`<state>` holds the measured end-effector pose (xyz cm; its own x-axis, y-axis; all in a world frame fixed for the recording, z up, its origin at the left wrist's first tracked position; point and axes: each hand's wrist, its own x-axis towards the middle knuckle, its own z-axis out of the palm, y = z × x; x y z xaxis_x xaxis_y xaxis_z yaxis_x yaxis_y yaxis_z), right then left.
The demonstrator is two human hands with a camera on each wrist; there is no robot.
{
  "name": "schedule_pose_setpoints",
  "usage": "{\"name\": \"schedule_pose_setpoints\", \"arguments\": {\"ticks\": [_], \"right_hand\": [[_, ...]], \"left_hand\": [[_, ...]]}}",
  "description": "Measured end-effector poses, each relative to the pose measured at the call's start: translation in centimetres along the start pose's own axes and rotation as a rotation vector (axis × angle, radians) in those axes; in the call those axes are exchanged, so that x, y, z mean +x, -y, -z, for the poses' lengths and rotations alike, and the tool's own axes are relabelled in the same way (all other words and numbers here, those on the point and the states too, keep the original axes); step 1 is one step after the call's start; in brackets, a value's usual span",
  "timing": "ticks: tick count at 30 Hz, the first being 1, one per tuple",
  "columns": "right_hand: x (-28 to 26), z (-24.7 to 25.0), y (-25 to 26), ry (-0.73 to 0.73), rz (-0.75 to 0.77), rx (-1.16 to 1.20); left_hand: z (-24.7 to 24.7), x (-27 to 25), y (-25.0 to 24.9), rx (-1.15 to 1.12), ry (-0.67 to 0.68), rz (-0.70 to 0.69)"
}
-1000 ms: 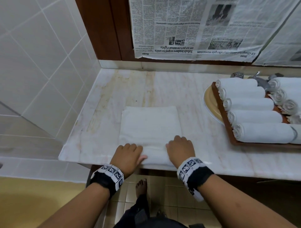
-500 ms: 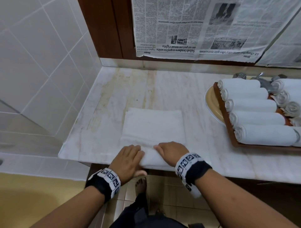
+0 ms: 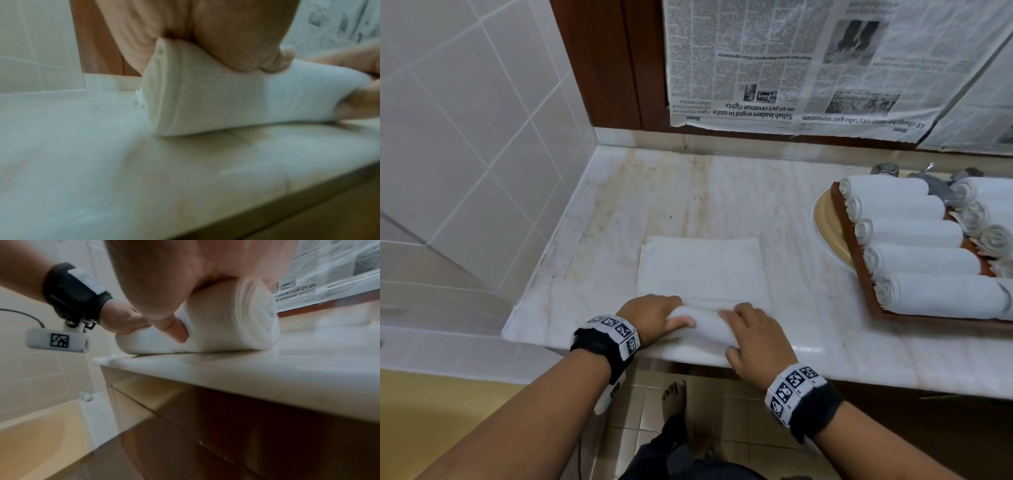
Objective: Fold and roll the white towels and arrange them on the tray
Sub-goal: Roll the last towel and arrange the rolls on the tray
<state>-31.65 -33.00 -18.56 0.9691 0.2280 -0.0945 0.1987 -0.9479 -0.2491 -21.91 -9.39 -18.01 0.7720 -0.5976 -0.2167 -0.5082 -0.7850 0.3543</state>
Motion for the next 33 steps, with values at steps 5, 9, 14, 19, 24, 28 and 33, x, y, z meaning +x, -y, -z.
{"name": "schedule_pose_setpoints", "arguments": {"ticks": [5,9,14,19,24,28,33], "right_hand": [[2.1,3.2,0.4,0.117,-0.149,0.118],[4.5,5.4,0.2,0.338,-0.241,0.141],[6.5,5.9,-0.7,0.474,-0.226,0.186],[4.5,5.3,0.6,0.277,-0.235,0.037],[1.2,2.5,1.9,0.249,-0.164,-0.237],[2.3,2.6,2.1,0.206,-0.209,-0.239],[6.6,5.0,0.8,0.377,-0.202,-0.137]], "left_hand": [[0.0,0.7,-1.2,0.039,-0.007,0.026],[-2.8,-1.4,-1.8,0.393,-0.273,-0.121],[-3.7,-1.3,-1.0,0.378,-0.350,-0.066],[0.0,0.9,-0.8,0.184,-0.190,-0.005],[1.3,2.9,-0.4,-0.067,0.042,0.145],[1.3,3.3,-1.1,-0.040,0.000,0.191],[-3.0,-0.9,-2.6,0.355,-0.315,-0.154]]}}
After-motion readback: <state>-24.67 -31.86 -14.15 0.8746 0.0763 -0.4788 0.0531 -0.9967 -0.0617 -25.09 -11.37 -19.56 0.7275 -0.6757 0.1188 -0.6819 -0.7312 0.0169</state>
